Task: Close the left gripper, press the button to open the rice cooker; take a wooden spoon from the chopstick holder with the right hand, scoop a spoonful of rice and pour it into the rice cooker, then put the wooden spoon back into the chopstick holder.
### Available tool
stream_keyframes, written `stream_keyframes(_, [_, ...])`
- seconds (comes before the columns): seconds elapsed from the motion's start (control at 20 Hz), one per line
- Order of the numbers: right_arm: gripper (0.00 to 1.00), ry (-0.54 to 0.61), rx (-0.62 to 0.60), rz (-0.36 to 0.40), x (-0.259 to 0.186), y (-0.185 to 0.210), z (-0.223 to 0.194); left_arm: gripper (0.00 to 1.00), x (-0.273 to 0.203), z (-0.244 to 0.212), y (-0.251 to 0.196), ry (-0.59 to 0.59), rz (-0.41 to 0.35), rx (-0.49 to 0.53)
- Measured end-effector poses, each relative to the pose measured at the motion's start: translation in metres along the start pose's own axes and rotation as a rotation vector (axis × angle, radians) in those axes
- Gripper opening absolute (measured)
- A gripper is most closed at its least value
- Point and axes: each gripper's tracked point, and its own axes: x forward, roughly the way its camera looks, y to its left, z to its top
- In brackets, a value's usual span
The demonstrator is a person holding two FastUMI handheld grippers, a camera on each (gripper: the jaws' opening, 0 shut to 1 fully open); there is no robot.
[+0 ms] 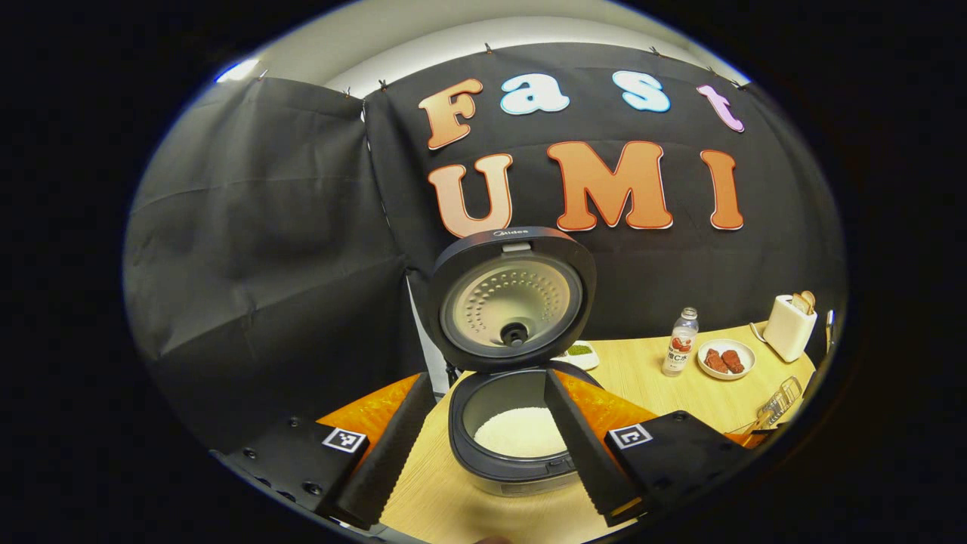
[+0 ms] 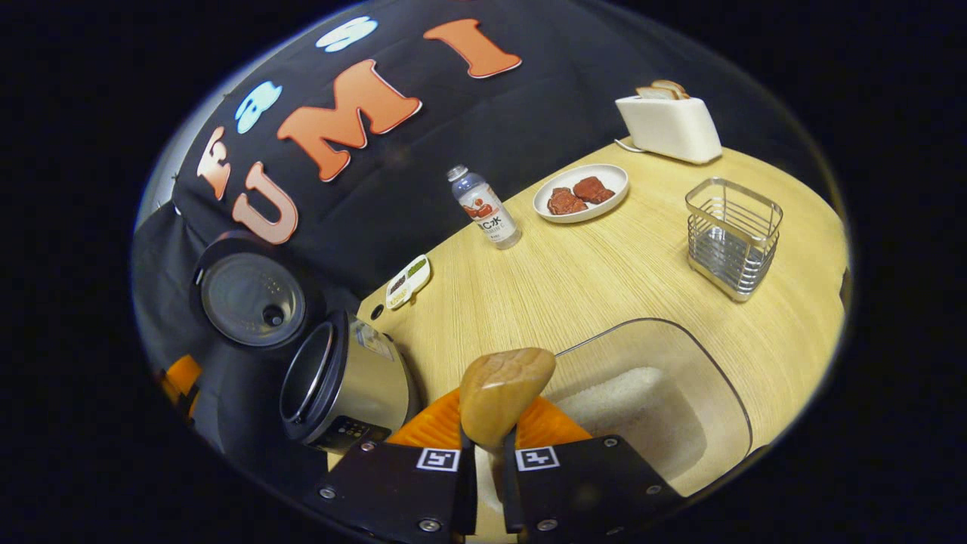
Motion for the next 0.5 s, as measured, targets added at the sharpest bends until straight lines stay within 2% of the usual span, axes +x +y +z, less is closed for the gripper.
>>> stream_keyframes(0.25, [0.13, 0.042, 0.063, 0.028, 0.0029, -0.0002, -0.0027, 1.0, 0.0003, 0.0011, -0.0017, 0.002, -0.007, 0.011])
stream_keyframes(0.3, [0.13, 0.058, 0.079, 0.043, 0.0041, 0.0004, -0.0032, 0.97, 0.0005, 0.0026, -0.0038, 0.003, -0.01, 0.014])
stream_keyframes(0.35, [0.13, 0.071, 0.088, 0.061, 0.0039, 0.0034, -0.0044, 1.0, 0.001, 0.0037, -0.0051, 0.003, -0.013, 0.018])
stream_keyframes(0.4, [0.13, 0.085, 0.093, 0.086, 0.0051, 0.0044, -0.0053, 0.97, 0.0011, 0.0057, -0.0064, -0.001, -0.016, 0.021])
stream_keyframes(0.5, [0.13, 0.116, 0.121, 0.139, 0.0049, 0.005, -0.0035, 1.0, 0.0008, 0.0096, -0.0091, -0.003, -0.02, 0.029])
